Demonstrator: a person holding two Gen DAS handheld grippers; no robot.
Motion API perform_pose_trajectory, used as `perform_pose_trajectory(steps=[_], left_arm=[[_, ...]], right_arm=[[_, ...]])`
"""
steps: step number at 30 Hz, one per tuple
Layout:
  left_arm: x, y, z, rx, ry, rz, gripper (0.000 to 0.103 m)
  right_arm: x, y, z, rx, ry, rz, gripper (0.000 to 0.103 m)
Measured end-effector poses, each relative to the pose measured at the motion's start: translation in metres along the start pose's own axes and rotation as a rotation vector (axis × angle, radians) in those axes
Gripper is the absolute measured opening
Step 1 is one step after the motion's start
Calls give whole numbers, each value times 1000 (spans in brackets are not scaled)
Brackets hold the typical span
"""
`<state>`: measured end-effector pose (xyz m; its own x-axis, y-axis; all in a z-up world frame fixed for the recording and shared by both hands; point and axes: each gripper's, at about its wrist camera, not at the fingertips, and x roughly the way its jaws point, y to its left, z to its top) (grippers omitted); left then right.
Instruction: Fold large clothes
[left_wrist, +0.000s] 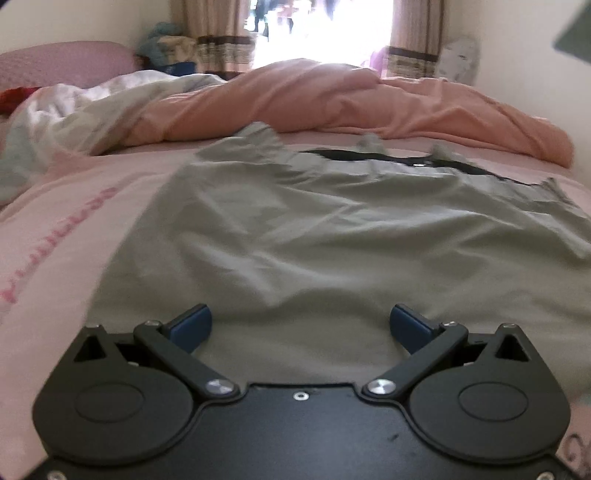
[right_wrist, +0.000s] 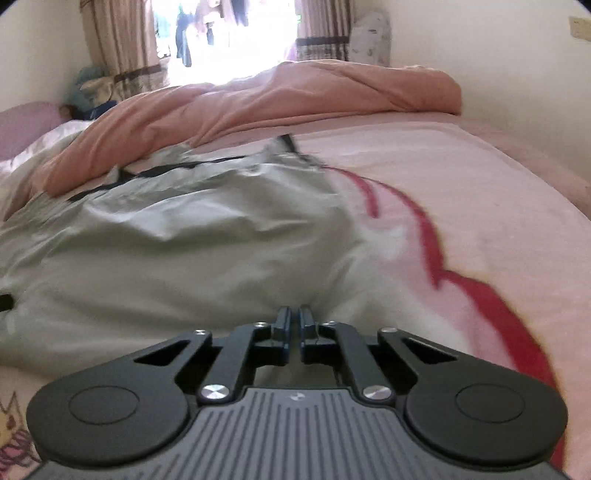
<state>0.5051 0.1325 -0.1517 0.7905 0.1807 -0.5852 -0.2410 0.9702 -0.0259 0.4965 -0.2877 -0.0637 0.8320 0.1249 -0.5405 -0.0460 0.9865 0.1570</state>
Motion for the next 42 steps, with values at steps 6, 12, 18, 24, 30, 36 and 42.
perform_pose_trajectory(steps=[6,12,18,24,30,36,42], left_arm=[[1,15,0,11,-25,117,103],[-4,28,1,-65,-24,162,103],[-43,-15,-5,19,-113,19,103],[-42,-56,-25,180,-84,-72,103],[-22,-30,-21,67,12,-70,103],[-17,-9,-15,62,5,12,103],[-16,35,-8,19,-22,157,103]], right_arm=[[6,-17,0,45,-6,-181,57],[-11,-8,7,81,-58,-185,40],[-37,75,10,27,-93,62,63],[-15,152,-22,-248,5,138,62],[-3,136,-27,-215,18,118,71],[-1,90,-23,-155,25,-19,71],[-2,24,-10,-35,37,-59,24]])
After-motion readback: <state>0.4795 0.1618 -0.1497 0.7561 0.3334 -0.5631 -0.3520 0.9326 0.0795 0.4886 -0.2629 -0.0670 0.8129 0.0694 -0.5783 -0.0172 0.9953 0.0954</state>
